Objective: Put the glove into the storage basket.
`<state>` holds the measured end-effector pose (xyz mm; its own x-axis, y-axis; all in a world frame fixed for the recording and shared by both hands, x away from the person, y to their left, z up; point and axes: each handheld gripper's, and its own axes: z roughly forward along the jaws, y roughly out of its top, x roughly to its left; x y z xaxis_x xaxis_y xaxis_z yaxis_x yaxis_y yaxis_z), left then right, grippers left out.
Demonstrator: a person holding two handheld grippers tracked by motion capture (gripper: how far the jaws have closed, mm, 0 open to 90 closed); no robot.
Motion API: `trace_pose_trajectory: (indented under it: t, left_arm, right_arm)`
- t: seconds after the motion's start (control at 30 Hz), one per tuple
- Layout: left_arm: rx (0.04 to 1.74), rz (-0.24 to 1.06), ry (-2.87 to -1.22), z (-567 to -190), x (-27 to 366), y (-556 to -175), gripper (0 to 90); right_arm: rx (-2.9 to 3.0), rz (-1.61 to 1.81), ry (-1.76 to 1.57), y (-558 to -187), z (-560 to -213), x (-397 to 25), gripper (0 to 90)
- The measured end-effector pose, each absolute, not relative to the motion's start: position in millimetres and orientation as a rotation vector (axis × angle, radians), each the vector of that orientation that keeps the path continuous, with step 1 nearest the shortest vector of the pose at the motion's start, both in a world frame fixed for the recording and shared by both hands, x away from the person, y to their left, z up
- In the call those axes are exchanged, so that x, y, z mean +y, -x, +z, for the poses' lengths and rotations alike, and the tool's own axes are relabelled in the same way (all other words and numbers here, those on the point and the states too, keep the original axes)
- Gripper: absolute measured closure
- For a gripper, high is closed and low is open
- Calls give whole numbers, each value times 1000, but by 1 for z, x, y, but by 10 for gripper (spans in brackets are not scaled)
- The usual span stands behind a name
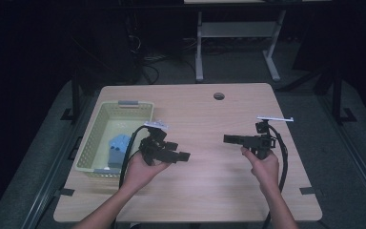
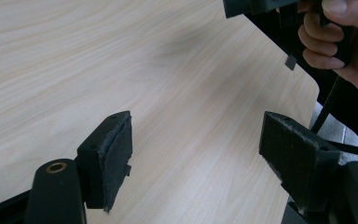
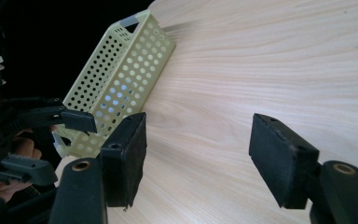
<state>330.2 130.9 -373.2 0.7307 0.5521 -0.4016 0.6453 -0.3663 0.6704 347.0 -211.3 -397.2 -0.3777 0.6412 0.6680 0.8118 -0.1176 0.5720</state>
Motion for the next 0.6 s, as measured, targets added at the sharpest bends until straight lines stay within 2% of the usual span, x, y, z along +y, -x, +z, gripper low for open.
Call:
trace_pose_trajectory:
  t: [0.6]
  left_arm:
    - [876,-174,-2064,-386,116,-325,226]
  right_arm:
    - [-1944,-1484,1684,-340,-408,-230,358]
